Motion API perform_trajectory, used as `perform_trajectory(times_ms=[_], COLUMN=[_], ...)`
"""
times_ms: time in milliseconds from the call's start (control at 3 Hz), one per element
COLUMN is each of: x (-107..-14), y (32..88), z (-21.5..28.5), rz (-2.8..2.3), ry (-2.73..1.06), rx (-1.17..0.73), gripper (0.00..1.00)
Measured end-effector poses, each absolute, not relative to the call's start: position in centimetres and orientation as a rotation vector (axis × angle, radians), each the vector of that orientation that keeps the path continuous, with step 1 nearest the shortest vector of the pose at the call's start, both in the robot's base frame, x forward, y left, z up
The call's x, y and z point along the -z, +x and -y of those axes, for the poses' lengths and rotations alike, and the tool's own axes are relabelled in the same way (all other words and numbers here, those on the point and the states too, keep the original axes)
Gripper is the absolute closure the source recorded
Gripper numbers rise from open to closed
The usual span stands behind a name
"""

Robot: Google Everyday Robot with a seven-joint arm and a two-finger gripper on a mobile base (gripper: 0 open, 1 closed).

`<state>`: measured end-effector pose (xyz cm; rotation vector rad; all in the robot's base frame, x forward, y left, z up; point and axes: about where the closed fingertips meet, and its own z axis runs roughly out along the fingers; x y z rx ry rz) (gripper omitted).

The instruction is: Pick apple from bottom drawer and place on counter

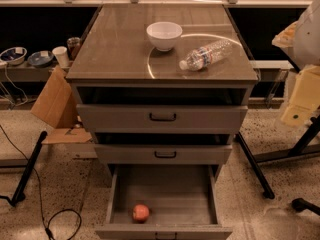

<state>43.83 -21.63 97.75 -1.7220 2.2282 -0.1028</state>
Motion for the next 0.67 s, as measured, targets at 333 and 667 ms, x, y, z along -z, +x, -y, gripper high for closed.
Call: perform_trajectory(times_ms=[333, 667], x=[-97.7, -97.0], y=[44.0, 44.3], z=[21.3, 19.7], rz=[-2.211, -2.147], ry=[-1.717, -1.795], rx=[0.112, 0.136], gripper=[0.0, 0.0])
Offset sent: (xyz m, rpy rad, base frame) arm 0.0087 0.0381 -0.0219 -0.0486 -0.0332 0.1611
